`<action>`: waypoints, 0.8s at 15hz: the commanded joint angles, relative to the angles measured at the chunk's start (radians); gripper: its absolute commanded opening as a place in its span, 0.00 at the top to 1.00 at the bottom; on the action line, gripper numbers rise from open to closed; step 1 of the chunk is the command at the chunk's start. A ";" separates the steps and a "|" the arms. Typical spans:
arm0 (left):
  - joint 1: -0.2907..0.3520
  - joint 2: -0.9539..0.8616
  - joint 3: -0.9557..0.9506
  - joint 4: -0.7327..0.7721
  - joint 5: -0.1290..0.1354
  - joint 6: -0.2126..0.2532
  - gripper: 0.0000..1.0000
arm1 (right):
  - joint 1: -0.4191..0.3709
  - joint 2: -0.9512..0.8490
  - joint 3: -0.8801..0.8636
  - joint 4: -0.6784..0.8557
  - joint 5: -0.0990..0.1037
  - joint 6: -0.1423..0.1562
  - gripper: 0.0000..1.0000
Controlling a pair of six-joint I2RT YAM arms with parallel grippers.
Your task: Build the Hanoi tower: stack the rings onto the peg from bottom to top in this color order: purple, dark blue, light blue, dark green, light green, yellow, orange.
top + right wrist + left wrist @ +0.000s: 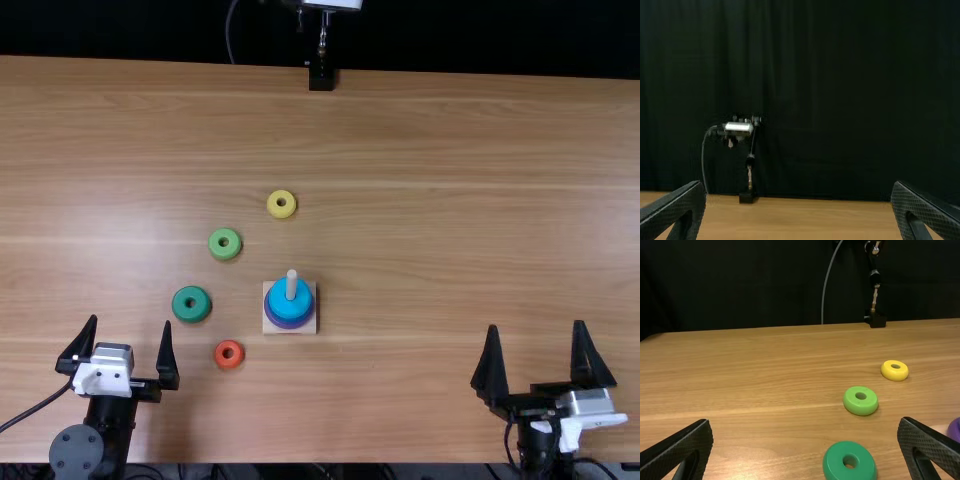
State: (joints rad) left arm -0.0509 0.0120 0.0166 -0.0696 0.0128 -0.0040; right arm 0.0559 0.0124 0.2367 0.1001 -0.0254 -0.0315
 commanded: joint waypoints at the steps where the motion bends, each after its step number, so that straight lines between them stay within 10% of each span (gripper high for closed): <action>1: 0.003 -0.012 -0.017 -0.022 0.017 0.004 0.00 | -0.016 -0.012 -0.030 -0.002 0.005 -0.004 0.00; 12: 0.003 -0.012 -0.017 -0.022 0.017 0.004 0.00 | -0.016 -0.012 -0.220 -0.059 -0.002 0.000 0.00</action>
State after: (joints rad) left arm -0.0505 0.0116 0.0166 -0.0692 0.0124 -0.0040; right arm 0.0559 0.0128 0.0265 0.0288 -0.0257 -0.0315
